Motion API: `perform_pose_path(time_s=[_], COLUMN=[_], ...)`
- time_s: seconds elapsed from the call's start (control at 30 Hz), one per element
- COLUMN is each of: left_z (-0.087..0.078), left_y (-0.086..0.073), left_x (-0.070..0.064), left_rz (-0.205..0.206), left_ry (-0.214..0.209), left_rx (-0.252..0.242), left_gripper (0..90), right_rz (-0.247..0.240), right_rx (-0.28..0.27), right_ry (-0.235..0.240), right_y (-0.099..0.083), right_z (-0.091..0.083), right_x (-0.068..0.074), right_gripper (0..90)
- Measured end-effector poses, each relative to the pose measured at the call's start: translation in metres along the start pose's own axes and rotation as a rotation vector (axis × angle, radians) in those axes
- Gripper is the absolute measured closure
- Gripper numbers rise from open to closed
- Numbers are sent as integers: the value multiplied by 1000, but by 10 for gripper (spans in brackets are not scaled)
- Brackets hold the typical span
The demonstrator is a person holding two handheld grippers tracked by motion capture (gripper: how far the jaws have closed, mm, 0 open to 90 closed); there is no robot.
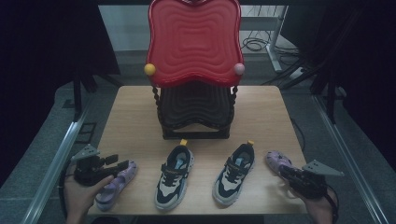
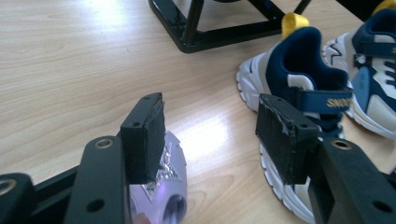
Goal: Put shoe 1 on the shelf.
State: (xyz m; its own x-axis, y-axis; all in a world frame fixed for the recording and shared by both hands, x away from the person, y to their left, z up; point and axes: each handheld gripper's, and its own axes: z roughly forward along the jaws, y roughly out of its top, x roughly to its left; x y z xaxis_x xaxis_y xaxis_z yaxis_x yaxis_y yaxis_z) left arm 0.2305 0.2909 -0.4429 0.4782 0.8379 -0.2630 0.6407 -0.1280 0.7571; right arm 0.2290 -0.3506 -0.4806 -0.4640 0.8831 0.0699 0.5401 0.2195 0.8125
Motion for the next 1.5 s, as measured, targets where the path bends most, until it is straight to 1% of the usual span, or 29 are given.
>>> perform_pose_path(time_s=[0.03, 0.07, 0.13, 0.17, 0.2, 0.23, 0.37, 0.43, 0.5, 0.6, 0.7, 0.73, 0.83, 0.93, 1.03, 1.2, 1.37, 1.47, 1.5], left_z=[0, -5, -11, -11, -17, -19, -27, -29, -31, -33, -32, -30, -25, -21, -17, -11, -5, -3, -3], left_y=[0, -5, -12, -12, -20, -22, -36, -41, -45, -51, -57, -60, -67, -73, -76, -77, -78, -78, -78], left_x=[0, 1, 3, 3, 5, 6, 9, 11, 11, 9, 6, 5, 5, 6, 6, 7, 7, 7, 6], left_rz=[0, -6, -14, -14, -18, -21, -48, -57, -59, -49, -39, -37, -39, -42, -45, -40, -27, -24, -11], left_ry=[0, -3, -7, -7, -14, -16, -31, -29, -31, -29, -30, -25, -6, -2, -10, -2, -8, -20, -22], left_rx=[0, -6, -10, -10, -5, -4, -12, -7, -5, 1, 29, 45, 82, 105, 119, 141, 162, 161, 164], left_gripper=[437, 443, 448, 450, 451, 454, 458, 465, 472, 487, 524, 536, 562, 581, 588, 621, 684, 754, 780], right_rz=[0, 0, 1, 1, 7, 9, 16, 16, 10, 10, 15, 13, 23, 24, 25, 31, 32, 45, 42], right_rx=[0, 1, 0, 0, -6, -8, -10, -11, -9, -9, -12, -14, -14, -14, -13, -8, -9, -13, -7], right_ry=[0, -4, -10, -10, -20, -26, -36, -34, -33, -32, -35, -37, -42, -47, -51, -55, -57, -59, -60], right_y=[0, -2, -3, -3, -5, -5, -6, -6, -6, -6, -6, -7, -8, -8, -9, -10, -10, -11, -11], right_z=[0, -4, -7, -7, -11, -12, -13, -13, -12, -12, -13, -13, -14, -14, -14, -13, -15, -18, -18], right_x=[0, -1, -2, -2, -4, -6, -8, -7, -6, -6, -8, -8, -10, -10, -10, -11, -12, -15, -15], right_gripper=[766, 752, 744, 744, 739, 736, 726, 724, 721, 718, 717, 716, 714, 711, 703, 700, 694, 673, 660])
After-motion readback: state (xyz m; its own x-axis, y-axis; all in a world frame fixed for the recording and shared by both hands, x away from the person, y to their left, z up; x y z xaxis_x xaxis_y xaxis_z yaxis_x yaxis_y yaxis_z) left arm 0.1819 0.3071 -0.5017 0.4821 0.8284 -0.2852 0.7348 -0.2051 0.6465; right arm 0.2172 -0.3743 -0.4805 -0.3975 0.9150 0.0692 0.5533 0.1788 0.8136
